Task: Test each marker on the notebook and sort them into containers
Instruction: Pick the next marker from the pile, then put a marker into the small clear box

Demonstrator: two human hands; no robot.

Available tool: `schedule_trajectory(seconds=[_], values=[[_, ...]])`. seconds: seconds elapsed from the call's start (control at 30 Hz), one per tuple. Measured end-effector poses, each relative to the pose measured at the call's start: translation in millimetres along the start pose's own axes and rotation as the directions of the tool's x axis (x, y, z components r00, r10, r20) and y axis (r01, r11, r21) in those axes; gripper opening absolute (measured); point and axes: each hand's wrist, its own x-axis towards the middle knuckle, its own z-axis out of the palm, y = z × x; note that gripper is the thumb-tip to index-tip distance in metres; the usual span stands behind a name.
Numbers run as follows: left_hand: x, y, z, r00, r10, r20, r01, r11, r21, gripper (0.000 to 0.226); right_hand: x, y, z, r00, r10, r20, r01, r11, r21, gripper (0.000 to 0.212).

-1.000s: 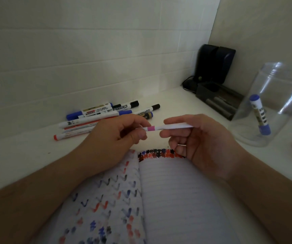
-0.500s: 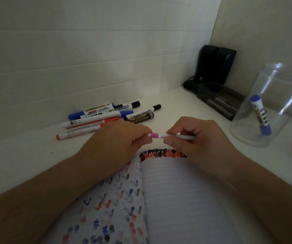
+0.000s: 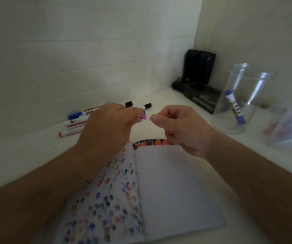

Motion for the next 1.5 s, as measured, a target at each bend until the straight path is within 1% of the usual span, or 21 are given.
schedule_trajectory(seconds=[0.1,0.2,0.27,0.33,0.43,0.5,0.57,0.63,0.7,0.8,0.83,0.9,0.97,1.03,1.1,1.13,1.2,1.27,1.33,1.4,1.5], values=[[9.5,15.7,-9.9,0.992,0.032,0.119,-0.033,0.999,0.008,0.033,-22.1,-19.0,-6.7,0.997,0.065,-0.039,-0.069,0.992,-0.110,0.022],[19.2,56.8,-21.6,0.979,0.084,0.188,-0.069,0.994,-0.085,0.031,-76.6,-25.0,-30.8,0.994,-0.018,-0.105,-0.004,0.978,-0.210,0.024],[21.7,102.6,-22.6,0.960,0.140,0.245,-0.096,0.978,-0.183,0.023,-133.5,-20.9,-57.8,0.978,-0.105,-0.177,0.036,0.933,-0.358,0.016],[18.7,158.1,-15.8,0.938,0.221,0.268,-0.137,0.944,-0.301,0.022,-197.6,-11.6,-88.5,0.952,-0.167,-0.257,0.012,0.858,-0.514,0.012],[3.7,250.3,6.5,0.882,0.391,0.264,-0.252,0.864,-0.437,0.023,-303.3,9.9,-127.9,0.904,-0.146,-0.402,-0.112,0.826,-0.553,0.009],[-12.6,313.7,24.7,0.810,0.516,0.279,-0.330,0.794,-0.511,0.021,-372.4,32.6,-145.7,0.868,-0.068,-0.492,-0.212,0.845,-0.491,0.012],[-32.3,374.7,47.4,0.721,0.608,0.332,-0.352,0.735,-0.580,0.025,-433.3,64.8,-159.5,0.821,0.047,-0.570,-0.335,0.846,-0.414,0.021],[-57.5,429.1,77.3,0.618,0.656,0.433,-0.330,0.717,-0.614,0.027,-483.7,107.3,-171.8,0.751,0.191,-0.632,-0.477,0.819,-0.320,0.014],[-89.0,471.8,111.4,0.496,0.640,0.587,-0.206,0.744,-0.636,0.026,-525.9,156.7,-181.6,0.667,0.317,-0.674,-0.600,0.765,-0.234,0.004],[-135.3,515.0,153.2,0.260,0.582,0.770,-0.018,0.800,-0.599,0.023,-568.0,220.7,-183.4,0.595,0.451,-0.665,-0.697,0.701,-0.148,0.008],[-146.6,525.5,163.1,0.210,0.570,0.794,0.000,0.812,-0.583,0.022,-575.5,235.2,-182.6,0.582,0.476,-0.659,-0.714,0.688,-0.133,0.008],[-158.0,541.0,175.8,0.172,0.557,0.813,0.003,0.825,-0.565,0.020,-582.0,254.0,-185.3,0.557,0.492,-0.669,-0.729,0.676,-0.110,0.014],[-158.2,547.6,185.3,0.222,0.542,0.811,-0.040,0.836,-0.547,0.025,-582.3,263.9,-192.4,0.541,0.493,-0.681,-0.730,0.677,-0.090,0.024],[-148.3,544.8,191.6,0.277,0.524,0.805,-0.077,0.847,-0.525,0.047,-578.4,265.9,-202.1,0.529,0.487,-0.695,-0.740,0.666,-0.096,0.038],[-125.1,534.5,186.2,0.291,0.508,0.811,-0.045,0.854,-0.519,0.069,-571.6,264.1,-214.0,0.534,0.455,-0.713,-0.741,0.658,-0.135,0.046],[-109.1,527.2,178.7,0.302,0.517,0.801,-0.012,0.842,-0.539,0.073,-565.7,259.6,-220.2,0.543,0.428,-0.723,-0.731,0.664,-0.156,0.044],[-70.1,506.6,151.9,0.362,0.554,0.750,0.019,0.800,-0.600,0.070,-547.8,243.3,-229.5,0.568,0.351,-0.744,-0.699,0.683,-0.211,0.034],[-27.4,473.6,116.0,0.465,0.561,0.685,-0.017,0.779,-0.627,0.057,-517.0,216.3,-230.9,0.610,0.248,-0.753,-0.634,0.722,-0.277,0.028],[11.4,427.8,81.4,0.581,0.531,0.617,-0.080,0.791,-0.606,0.047,-472.8,181.3,-223.7,0.662,0.098,-0.743,-0.520,0.774,-0.361,0.032],[37.9,372.1,55.8,0.685,0.443,0.579,-0.074,0.832,-0.549,0.045,-419.8,137.8,-206.9,0.705,-0.082,-0.705,-0.374,0.801,-0.467,0.035],[54.9,278.0,30.5,0.808,0.241,0.537,0.014,0.904,-0.427,0.039,-333.4,74.6,-166.7,0.793,-0.288,-0.537,-0.128,0.782,-0.610,0.030]])
